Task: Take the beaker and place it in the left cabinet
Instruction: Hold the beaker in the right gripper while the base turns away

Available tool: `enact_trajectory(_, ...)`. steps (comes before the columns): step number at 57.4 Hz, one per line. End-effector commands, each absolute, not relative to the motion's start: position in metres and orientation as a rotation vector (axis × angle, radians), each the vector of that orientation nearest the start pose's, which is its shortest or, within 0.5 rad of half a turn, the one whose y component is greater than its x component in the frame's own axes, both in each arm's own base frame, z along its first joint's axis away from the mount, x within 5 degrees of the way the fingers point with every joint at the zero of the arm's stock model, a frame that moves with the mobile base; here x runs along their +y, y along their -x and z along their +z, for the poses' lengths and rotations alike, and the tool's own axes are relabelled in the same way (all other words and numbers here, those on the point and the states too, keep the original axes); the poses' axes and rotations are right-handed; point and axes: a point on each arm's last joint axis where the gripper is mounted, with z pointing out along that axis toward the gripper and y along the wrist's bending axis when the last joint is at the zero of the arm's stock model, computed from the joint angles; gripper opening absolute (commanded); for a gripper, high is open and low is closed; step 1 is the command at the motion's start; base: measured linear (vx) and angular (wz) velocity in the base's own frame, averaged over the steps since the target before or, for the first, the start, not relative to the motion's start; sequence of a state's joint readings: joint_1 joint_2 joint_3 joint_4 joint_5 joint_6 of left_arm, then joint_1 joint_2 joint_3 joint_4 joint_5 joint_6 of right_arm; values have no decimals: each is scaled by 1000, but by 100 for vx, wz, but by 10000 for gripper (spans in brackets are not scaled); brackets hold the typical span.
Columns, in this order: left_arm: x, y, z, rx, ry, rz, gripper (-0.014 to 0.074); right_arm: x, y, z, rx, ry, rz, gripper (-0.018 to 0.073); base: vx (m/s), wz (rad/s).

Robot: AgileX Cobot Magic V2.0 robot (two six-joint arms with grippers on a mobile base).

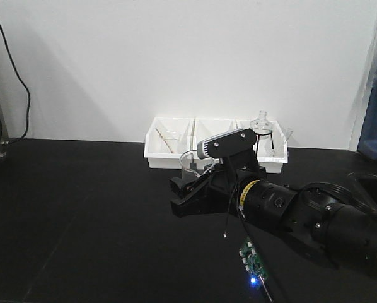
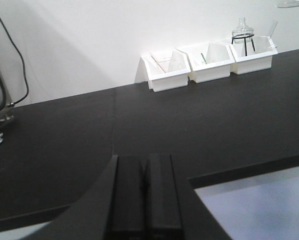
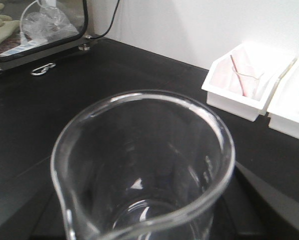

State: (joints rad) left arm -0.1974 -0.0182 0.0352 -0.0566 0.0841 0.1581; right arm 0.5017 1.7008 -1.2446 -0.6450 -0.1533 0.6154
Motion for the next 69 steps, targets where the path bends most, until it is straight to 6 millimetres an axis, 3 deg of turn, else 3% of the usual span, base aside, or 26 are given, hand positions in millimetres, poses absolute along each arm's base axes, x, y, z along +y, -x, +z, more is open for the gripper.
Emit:
enact_trajectory(1, -11, -53, 212, 1448, -217, -88, -6, 200, -344, 342, 1616, 532, 467, 208, -19, 11)
enact_trajectory(37, -11, -53, 212, 1448, -217, -88, -6, 200, -344, 342, 1614, 532, 468, 208, -14, 30)
enact_trajectory(69, -11, -53, 212, 1448, -217, -88, -6, 200, -344, 342, 1614, 532, 468, 208, -7, 67)
